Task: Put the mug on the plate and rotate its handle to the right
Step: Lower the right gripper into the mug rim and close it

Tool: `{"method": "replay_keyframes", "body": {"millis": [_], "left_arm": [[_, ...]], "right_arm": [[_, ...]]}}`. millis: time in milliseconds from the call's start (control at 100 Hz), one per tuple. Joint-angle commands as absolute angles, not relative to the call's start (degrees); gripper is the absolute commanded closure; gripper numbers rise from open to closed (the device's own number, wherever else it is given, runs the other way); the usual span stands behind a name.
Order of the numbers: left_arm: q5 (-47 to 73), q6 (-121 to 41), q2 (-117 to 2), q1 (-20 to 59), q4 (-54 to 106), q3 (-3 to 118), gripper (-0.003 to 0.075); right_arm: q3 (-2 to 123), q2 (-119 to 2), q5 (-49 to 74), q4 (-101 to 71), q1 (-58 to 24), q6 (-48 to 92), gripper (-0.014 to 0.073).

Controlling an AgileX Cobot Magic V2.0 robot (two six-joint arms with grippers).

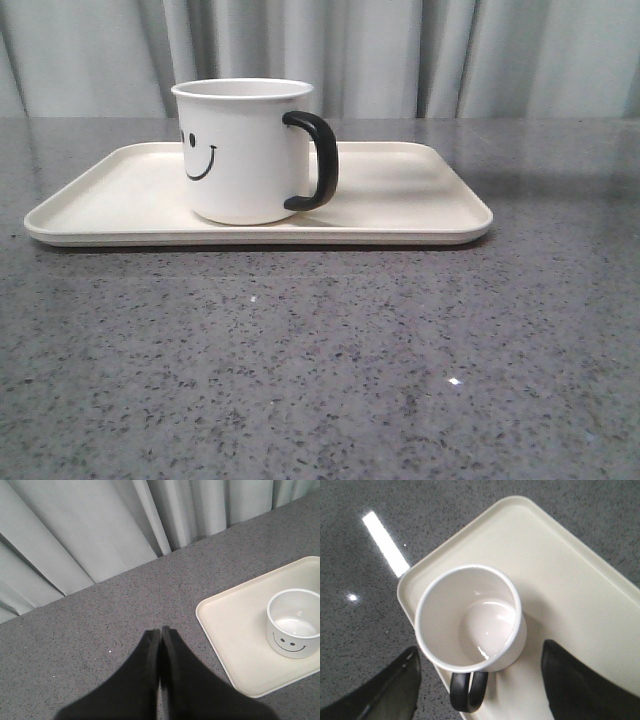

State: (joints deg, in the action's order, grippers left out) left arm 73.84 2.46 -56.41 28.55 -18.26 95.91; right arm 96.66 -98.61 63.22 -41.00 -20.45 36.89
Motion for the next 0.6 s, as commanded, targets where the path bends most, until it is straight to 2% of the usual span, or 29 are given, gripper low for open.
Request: {"method": "replay_keyframes", "body": {"millis": [0,590], "left_arm": [[72.39,3.11,-55.97,28.94,-19.32,96.98,0.074],[72.39,3.11,-55.97,28.94,-19.32,96.98,0.074]], "right_arm": [[98.55,-98.41,62.56,-44.72,-20.45,37.15,0.0077],[98.55,-106.07,59.77,-50.02,-20.51,37.15,0.0077]]}}
